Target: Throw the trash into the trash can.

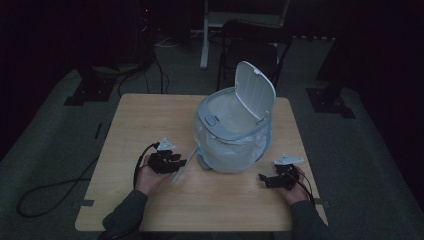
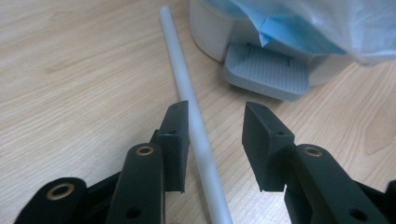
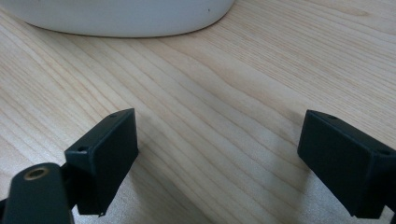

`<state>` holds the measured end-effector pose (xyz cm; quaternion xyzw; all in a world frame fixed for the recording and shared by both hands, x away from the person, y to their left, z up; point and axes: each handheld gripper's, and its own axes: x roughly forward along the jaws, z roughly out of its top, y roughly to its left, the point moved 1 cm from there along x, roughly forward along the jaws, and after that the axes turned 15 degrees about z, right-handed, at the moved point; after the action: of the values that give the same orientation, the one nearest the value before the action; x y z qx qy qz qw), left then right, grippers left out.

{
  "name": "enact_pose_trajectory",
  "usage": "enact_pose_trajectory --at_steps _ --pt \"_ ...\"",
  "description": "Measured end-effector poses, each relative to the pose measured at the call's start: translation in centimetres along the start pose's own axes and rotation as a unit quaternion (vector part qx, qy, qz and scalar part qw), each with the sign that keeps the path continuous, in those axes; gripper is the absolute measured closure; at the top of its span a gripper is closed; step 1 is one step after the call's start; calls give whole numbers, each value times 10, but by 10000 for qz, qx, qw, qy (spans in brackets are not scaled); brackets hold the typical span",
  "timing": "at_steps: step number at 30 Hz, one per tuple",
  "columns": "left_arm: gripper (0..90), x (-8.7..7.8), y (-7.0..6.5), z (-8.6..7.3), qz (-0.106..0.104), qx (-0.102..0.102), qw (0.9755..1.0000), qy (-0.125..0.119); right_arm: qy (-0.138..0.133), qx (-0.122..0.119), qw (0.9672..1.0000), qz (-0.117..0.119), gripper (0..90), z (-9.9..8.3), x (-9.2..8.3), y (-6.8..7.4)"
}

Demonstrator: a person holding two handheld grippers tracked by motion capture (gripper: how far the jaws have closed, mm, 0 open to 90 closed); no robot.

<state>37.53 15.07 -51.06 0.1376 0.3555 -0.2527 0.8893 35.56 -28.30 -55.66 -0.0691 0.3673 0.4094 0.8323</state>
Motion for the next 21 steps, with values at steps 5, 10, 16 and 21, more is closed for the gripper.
enact_pose_trajectory --at_steps 5,10,16,21 --pt "685 11 -3 -4 89 91 9998 139 0 1 10000 1 113 0 0 0" --pt "699 21 -6 -5 129 92 9996 235 1 -2 10000 1 113 0 0 0" --pt "703 30 -8 -1 200 197 9990 341 -1 -8 10000 0 113 0 0 0" --pt "729 37 -7 0 295 207 9984 430 -3 -9 10000 2 113 0 0 0"
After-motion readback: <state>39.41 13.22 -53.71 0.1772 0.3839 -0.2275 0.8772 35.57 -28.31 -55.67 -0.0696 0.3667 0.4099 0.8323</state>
